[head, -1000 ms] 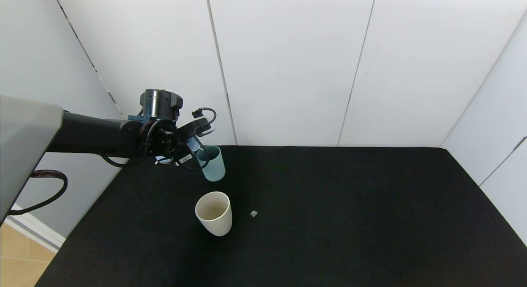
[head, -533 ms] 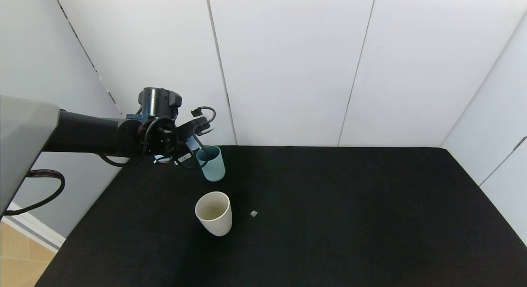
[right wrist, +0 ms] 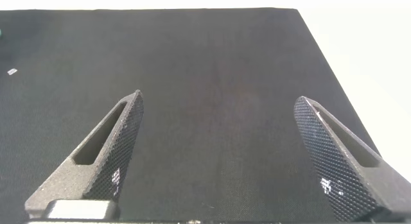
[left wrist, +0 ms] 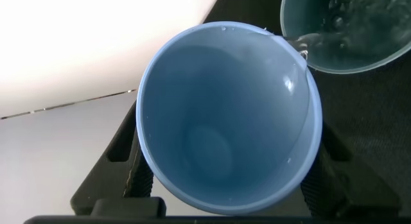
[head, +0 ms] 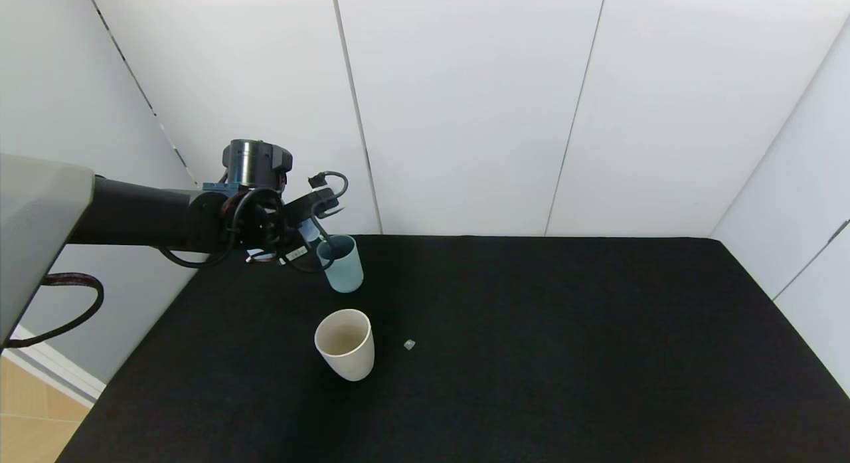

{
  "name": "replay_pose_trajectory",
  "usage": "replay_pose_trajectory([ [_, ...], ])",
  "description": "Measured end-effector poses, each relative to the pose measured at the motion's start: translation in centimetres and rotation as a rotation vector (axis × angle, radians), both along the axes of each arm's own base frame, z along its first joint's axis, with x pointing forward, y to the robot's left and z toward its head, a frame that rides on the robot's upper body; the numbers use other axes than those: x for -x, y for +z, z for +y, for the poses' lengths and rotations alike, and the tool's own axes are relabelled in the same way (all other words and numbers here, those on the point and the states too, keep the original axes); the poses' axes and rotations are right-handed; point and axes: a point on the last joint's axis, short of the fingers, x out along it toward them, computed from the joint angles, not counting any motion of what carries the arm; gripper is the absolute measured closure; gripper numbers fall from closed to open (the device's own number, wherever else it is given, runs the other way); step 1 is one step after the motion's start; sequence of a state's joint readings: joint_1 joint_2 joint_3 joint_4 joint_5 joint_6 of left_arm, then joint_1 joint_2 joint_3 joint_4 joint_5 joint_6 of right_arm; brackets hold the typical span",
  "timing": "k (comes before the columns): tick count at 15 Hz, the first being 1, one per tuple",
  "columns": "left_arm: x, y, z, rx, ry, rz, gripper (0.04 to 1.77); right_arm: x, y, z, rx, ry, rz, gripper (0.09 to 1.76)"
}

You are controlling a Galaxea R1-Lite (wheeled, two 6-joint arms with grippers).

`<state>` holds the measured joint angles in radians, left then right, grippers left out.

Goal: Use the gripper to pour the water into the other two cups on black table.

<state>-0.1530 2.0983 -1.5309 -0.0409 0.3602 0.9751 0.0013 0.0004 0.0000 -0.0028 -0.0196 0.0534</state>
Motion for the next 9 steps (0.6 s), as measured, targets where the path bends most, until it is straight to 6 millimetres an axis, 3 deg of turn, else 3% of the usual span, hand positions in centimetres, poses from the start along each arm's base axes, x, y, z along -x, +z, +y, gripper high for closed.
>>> replay_pose_trajectory([
  [6,-0.13,-0.15,0.07,0.023,0.001,-0.012,0.56,0.0,0.0,0.0,0.0,0.0,0.0,0.14],
  [9,-0.1,-0.56,0.5,0.115,-0.009,-0.008,0.56,0.0,0.0,0.0,0.0,0.0,0.0,0.14],
])
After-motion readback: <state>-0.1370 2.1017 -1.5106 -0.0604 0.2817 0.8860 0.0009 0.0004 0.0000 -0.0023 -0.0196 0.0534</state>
